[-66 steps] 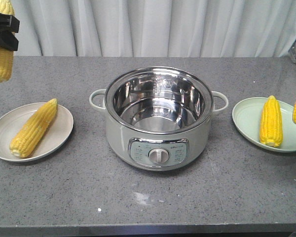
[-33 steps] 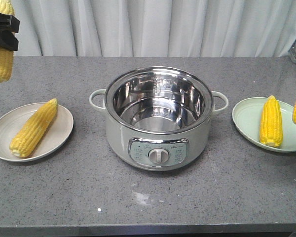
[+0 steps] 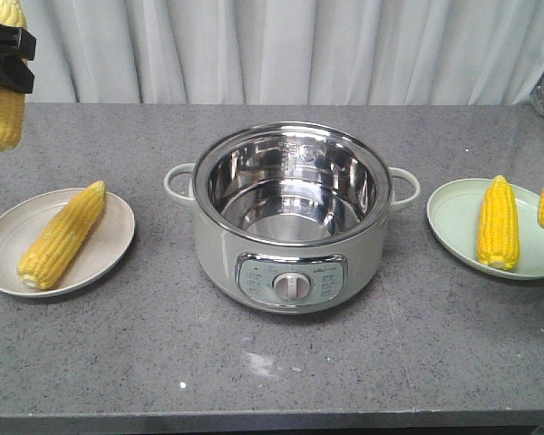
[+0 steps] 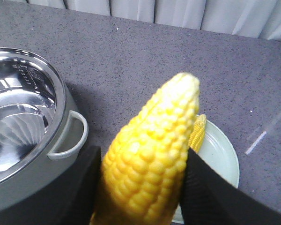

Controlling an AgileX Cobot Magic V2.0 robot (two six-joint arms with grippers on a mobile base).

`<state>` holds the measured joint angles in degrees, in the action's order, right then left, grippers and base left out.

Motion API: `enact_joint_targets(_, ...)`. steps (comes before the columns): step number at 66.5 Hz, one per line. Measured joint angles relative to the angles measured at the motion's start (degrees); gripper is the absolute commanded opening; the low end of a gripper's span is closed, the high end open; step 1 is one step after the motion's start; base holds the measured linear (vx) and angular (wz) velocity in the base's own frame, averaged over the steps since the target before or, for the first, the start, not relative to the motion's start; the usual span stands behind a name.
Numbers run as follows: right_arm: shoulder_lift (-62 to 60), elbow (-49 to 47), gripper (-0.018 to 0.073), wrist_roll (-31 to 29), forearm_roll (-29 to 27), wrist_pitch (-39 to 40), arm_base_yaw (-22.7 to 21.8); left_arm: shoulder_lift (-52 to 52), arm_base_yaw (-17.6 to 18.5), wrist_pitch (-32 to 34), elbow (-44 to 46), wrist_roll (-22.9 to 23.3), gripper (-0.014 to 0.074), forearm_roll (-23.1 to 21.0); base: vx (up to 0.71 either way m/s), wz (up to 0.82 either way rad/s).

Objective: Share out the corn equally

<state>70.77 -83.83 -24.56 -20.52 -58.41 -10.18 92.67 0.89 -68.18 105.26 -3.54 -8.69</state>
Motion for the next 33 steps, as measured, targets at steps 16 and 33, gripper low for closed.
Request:
enact_joint_targets(16, 0.0, 0.0, 0.0133, 0.0, 0.0, -0.1, 0.0, 0.0, 0.0, 0.0, 0.0, 0.0, 0.0038, 0.0, 0.0, 0.0)
enact_joint_targets(33, 0.0, 0.0, 0.0133, 0.0, 0.0, -0.3, 0.0, 0.0, 0.0, 0.0, 0.0, 0.0, 0.0038, 0.0, 0.0, 0.0)
